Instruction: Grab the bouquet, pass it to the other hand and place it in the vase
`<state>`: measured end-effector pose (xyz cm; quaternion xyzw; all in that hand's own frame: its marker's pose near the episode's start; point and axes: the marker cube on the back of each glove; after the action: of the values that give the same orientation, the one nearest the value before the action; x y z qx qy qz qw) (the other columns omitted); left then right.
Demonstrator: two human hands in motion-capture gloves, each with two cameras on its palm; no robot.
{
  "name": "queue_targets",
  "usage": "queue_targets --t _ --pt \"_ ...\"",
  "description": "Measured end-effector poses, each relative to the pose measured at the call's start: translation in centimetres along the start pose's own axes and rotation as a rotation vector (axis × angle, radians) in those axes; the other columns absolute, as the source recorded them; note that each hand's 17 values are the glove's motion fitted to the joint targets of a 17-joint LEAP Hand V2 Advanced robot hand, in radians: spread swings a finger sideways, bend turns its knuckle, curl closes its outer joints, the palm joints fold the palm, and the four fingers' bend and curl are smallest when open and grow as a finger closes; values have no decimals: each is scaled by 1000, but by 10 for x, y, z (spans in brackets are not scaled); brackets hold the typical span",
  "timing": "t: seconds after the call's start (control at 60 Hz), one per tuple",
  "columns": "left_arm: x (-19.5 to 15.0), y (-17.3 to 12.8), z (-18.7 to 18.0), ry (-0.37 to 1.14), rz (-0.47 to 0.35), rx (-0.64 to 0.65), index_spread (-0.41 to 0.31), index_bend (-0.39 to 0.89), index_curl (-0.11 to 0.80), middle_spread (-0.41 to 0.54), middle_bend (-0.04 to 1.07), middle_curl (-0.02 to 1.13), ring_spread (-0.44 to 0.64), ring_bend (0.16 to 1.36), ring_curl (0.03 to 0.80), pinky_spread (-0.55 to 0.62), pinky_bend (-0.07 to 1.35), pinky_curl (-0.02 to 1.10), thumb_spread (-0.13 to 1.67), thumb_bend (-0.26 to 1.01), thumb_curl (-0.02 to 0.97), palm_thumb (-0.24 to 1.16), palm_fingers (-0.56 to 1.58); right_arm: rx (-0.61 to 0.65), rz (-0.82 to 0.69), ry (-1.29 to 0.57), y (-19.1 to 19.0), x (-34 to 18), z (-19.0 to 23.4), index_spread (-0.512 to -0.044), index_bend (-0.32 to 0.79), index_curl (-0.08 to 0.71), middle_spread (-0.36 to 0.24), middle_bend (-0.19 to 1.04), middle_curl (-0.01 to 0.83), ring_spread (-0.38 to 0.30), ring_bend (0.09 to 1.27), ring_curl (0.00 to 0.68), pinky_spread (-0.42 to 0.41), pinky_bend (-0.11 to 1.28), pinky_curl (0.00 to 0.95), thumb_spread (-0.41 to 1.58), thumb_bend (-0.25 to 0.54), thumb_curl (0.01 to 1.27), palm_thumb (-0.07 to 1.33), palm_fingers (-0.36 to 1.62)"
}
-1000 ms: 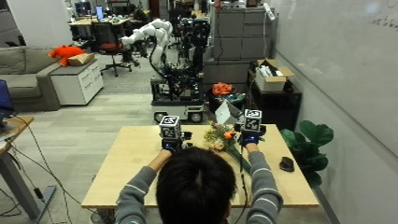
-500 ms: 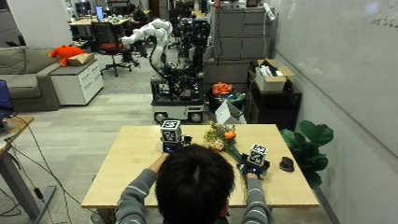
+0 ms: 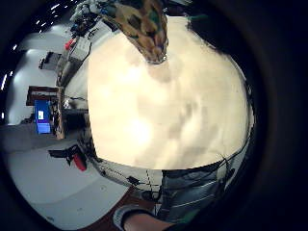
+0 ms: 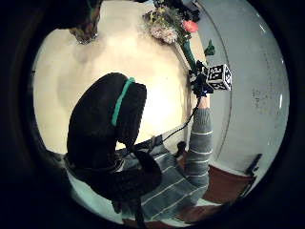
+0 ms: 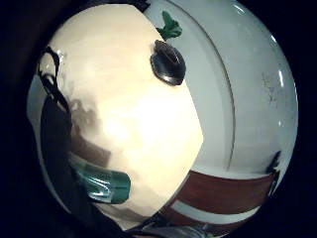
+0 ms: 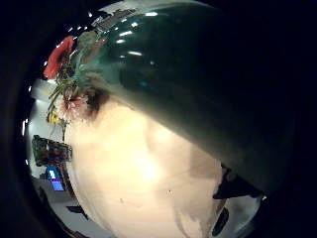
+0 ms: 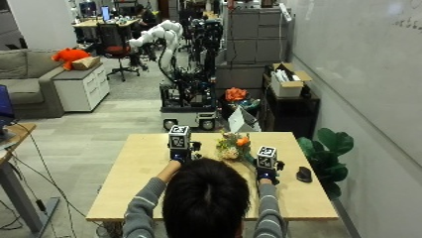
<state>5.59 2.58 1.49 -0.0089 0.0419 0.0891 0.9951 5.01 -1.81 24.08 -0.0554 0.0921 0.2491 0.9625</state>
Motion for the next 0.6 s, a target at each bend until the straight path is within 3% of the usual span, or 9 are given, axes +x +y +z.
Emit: queue_targets --t 0.117,0.2,0.25,0.3,0.35,0.417,0.5,0.55,0.6 --pt "2 3 -9 70 15 -59 -124 246 465 13 176 353 146 304 313 271 162 246 1193 -17 271 204 510 87 -11 -73 -12 0 -12 -241 184 362 -184 591 525 -199 866 487 -267 642 422 1159 163 362 889 1491" --pt "-11 -3 -18 -12 -57 17 -128 248 466 8 177 354 143 298 312 270 162 248 1193 -17 271 204 516 108 0 -150 -15 0 -24 -244 249 406 -187 689 570 -202 926 524 -274 683 451 1149 128 354 886 1491" --pt "-14 -8 -23 -16 -73 42 -129 251 467 2 179 356 139 296 312 265 156 246 1193 -17 271 204 524 245 87 -151 -32 7 -37 -245 296 433 -187 733 590 -202 945 537 -269 704 467 1140 101 346 874 1483" --pt "-13 -10 -28 25 -89 31 -130 248 467 0 178 357 137 300 313 262 157 244 1193 -17 271 204 529 375 38 -304 -45 -4 -57 -242 354 463 -185 771 607 -202 958 548 -267 715 480 1132 81 344 874 1475" --pt "-18 -9 -31 37 -155 -28 -132 249 467 -7 185 360 131 295 312 258 155 242 1193 -17 271 204 543 370 43 -375 -46 -5 -70 -241 411 491 -184 799 620 -199 975 558 -262 720 488 1127 65 344 876 1469" --pt "-7 -11 -38 170 -136 -78 -134 253 467 -18 190 365 121 290 310 246 153 241 1193 -17 271 204 570 247 100 -360 -34 5 -74 -238 453 518 -177 825 632 -197 994 567 -258 741 501 1118 45 350 883 1450" --pt "2 -22 -47 324 -109 -94 -140 258 469 -28 188 372 114 286 314 233 146 237 1191 -21 271 197 580 388 42 -724 -43 -22 -114 -233 495 546 -173 855 643 -193 1008 573 -252 756 512 1098 51 384 942 1435" --pt "7 -29 -55 405 -110 -50 -136 252 468 -31 187 375 112 284 315 229 151 238 1173 -33 266 167 580 295 -56 -938 -26 -39 -130 -228 515 557 -171 867 647 -192 1019 577 -249 762 517 1085 54 407 974 1428" --pt "16 -39 -66 506 -68 38 -125 226 463 -23 184 377 111 289 318 228 158 241 1135 -44 262 128 563 207 -270 -1268 -12 -66 -157 -225 531 570 -169 877 650 -191 1027 579 -247 768 522 1071 54 429 998 1419"
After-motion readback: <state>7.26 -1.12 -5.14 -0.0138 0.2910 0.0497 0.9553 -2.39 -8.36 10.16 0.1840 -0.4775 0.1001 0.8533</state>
